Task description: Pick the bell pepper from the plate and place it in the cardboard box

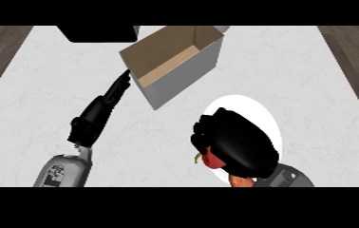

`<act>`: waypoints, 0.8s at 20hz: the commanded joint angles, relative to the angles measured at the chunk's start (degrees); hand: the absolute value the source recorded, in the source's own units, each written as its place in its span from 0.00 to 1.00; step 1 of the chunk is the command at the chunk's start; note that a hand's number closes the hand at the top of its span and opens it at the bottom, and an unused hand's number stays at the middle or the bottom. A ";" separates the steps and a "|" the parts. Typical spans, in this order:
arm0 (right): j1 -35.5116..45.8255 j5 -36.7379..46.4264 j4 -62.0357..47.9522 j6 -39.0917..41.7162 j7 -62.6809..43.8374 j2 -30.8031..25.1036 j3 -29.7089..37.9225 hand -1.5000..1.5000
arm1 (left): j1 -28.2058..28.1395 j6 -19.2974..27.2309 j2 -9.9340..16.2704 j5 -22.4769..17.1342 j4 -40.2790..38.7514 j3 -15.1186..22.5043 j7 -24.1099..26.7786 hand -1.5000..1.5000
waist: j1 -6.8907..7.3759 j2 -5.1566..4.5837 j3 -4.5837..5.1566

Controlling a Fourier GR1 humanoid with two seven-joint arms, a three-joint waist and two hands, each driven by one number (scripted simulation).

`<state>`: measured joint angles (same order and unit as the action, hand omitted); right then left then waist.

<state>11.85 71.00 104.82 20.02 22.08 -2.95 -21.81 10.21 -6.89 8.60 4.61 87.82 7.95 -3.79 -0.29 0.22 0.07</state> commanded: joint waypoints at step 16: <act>15.25 -26.15 18.72 15.25 -32.49 2.94 9.52 1.00 | -0.06 -0.44 -1.98 1.92 -0.61 -0.96 0.65 0.50 | 0.44 -0.17 -0.05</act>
<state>22.66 46.34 124.41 36.92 -3.16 -0.11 -11.24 10.67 -7.76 7.35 5.57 87.98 7.19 -4.28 0.06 0.06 0.02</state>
